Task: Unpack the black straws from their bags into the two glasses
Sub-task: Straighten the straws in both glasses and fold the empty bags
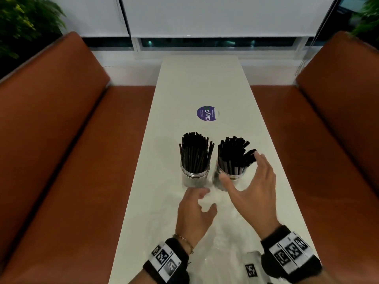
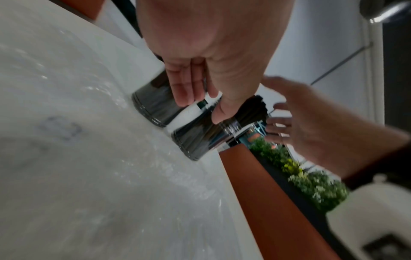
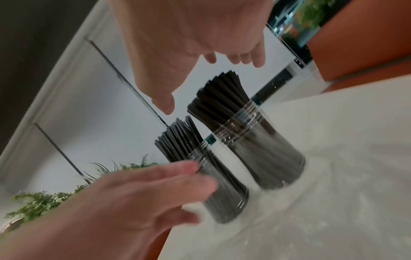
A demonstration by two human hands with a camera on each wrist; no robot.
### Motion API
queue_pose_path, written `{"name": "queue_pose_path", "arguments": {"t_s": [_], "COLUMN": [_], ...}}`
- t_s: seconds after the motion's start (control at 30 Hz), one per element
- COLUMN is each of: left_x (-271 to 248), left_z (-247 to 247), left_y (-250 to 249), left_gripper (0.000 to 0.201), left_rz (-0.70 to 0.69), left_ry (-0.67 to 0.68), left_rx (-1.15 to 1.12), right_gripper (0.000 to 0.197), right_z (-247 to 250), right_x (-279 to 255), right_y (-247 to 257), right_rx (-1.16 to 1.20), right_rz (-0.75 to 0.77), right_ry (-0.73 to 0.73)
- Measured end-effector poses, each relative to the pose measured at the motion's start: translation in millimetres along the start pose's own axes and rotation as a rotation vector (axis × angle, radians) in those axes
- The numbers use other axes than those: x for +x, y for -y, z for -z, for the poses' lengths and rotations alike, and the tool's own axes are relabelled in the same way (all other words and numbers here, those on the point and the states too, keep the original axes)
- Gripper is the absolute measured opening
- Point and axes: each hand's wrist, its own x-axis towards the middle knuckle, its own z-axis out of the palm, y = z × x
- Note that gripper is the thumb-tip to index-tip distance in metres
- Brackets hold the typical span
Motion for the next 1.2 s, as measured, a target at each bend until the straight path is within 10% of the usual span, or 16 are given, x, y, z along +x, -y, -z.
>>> {"name": "queue_pose_path", "arguments": {"t_s": [0.17,0.63,0.9,1.2], "left_x": [33,63,78,84], "left_z": [-46,-90,-104,-92], "left_y": [-15,-44,-50,-52], "left_gripper": [0.088,0.087,0.120,0.105], "left_rz": [-0.096,-0.050,0.054,0.095], "left_ry": [0.144,0.034,-0.012,-0.009], "left_rx": [-0.070,0.014,-0.281,-0.197], "right_gripper": [0.122,0.110,0.096,0.056], "right_z": [-20,-36,-39,-25], "right_x": [20,63,78,111], "right_y": [6,9,6,-4], "right_rx": [0.097,0.076,-0.006,0.074], "right_rz": [-0.043,-0.068,-0.051,0.123], "right_ry": [0.066,-0.036,-0.110,0.133]}}
